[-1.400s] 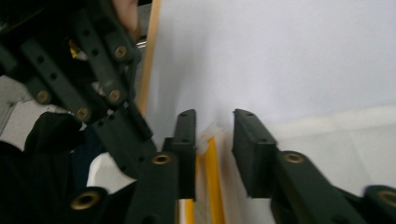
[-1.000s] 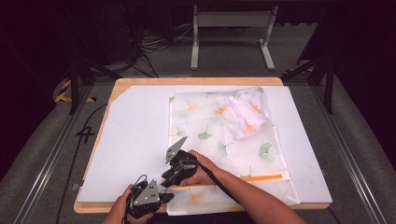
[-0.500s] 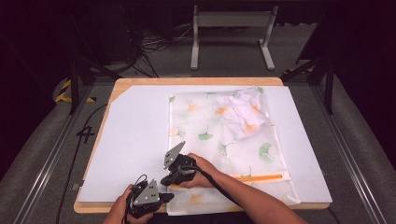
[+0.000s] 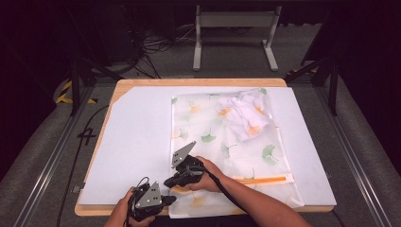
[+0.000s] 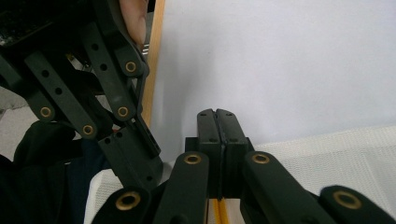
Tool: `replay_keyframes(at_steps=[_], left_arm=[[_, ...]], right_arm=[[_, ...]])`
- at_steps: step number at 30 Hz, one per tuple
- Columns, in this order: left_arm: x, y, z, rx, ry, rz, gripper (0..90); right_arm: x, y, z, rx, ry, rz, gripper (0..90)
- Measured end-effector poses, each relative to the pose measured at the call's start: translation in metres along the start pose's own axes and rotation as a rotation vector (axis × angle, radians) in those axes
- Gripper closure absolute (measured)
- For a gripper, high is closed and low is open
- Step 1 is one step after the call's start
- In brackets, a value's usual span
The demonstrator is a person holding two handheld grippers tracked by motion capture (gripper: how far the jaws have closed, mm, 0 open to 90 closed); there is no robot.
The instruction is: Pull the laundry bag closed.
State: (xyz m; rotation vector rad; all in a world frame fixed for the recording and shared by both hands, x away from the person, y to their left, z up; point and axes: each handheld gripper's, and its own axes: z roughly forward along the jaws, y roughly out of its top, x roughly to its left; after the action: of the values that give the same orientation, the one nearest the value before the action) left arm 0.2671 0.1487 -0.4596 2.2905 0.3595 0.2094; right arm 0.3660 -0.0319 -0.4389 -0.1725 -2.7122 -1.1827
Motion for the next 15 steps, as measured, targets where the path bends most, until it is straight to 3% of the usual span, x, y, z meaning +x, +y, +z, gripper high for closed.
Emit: replay_keyframes(at_steps=[4,7,10,15], left_arm=[[-0.0022,0.0015,-0.0003,0.004,0.042,0.030,88.8],[-0.0011,0.0042,-0.0013,-0.029,0.088,0.031,87.1],[0.0014,0.0069,0.0015,-0.020,0.095,0.041,87.9],[0.0008,0.0090,-0.0004,-0.048,0.112,0.050,87.4]], right_arm=[[0.0003,-0.0025,0.0003,-0.013,-0.010,0.014,90.0],[0.0001,-0.0039,-0.0007,-0.027,-0.025,0.020,90.0],[0.0011,-0.0049,-0.0009,-0.035,-0.040,0.020,90.0],[0.0023,-0.0085,0.0001,-0.039,-0.060,0.043,90.0]])
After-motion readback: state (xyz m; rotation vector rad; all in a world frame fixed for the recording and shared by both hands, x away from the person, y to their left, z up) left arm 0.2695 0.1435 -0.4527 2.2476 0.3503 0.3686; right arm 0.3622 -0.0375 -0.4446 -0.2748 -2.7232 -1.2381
